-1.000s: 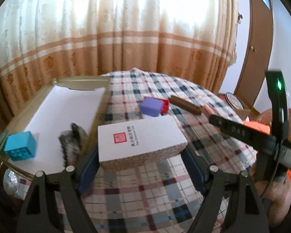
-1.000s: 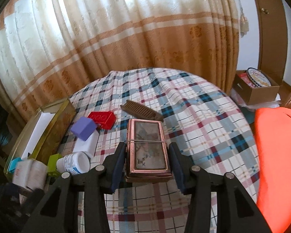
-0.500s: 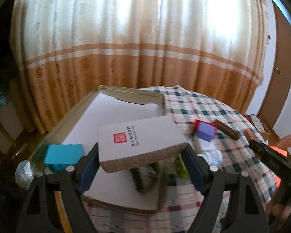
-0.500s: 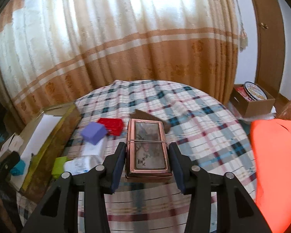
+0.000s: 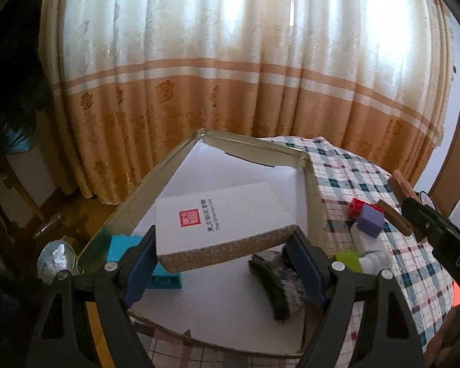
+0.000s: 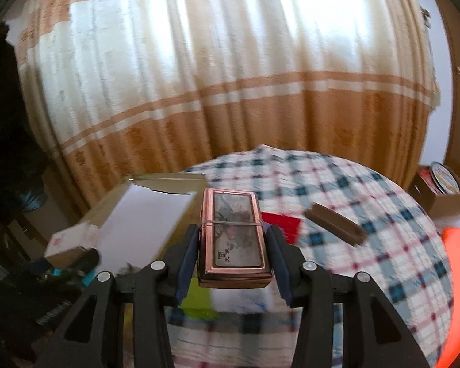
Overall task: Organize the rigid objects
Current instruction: 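Place the white box and copper picture into the gold tray with both grippers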
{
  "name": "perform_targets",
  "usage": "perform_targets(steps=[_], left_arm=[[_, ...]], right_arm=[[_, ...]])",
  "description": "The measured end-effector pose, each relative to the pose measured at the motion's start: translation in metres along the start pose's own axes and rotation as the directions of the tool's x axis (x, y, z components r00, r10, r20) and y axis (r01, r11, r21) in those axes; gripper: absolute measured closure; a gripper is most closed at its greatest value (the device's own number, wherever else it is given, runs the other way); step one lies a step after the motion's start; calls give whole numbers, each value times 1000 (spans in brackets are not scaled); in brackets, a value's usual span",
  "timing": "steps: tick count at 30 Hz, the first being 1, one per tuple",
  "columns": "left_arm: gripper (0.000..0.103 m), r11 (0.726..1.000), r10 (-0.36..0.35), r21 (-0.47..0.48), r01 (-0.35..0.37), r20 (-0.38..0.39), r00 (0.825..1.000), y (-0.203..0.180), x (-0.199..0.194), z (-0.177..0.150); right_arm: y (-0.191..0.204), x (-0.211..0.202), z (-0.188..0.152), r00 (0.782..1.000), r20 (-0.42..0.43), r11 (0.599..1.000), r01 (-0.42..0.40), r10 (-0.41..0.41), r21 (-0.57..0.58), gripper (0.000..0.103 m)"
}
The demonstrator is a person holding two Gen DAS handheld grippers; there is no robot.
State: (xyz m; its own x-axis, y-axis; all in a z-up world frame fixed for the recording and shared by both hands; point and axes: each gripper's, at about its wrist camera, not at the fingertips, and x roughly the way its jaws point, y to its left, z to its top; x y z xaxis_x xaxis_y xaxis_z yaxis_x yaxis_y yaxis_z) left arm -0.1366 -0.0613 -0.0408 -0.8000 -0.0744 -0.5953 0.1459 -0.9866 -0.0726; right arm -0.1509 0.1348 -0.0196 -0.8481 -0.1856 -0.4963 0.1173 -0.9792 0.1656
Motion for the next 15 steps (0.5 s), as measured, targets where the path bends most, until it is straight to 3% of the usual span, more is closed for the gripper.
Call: perform_targets(steps=[15], left_arm=[[21, 997, 61, -36, -63, -60, 996, 17, 27, 7]], right_arm=[[61, 41, 14, 998, -33, 994, -50, 47, -99, 56]])
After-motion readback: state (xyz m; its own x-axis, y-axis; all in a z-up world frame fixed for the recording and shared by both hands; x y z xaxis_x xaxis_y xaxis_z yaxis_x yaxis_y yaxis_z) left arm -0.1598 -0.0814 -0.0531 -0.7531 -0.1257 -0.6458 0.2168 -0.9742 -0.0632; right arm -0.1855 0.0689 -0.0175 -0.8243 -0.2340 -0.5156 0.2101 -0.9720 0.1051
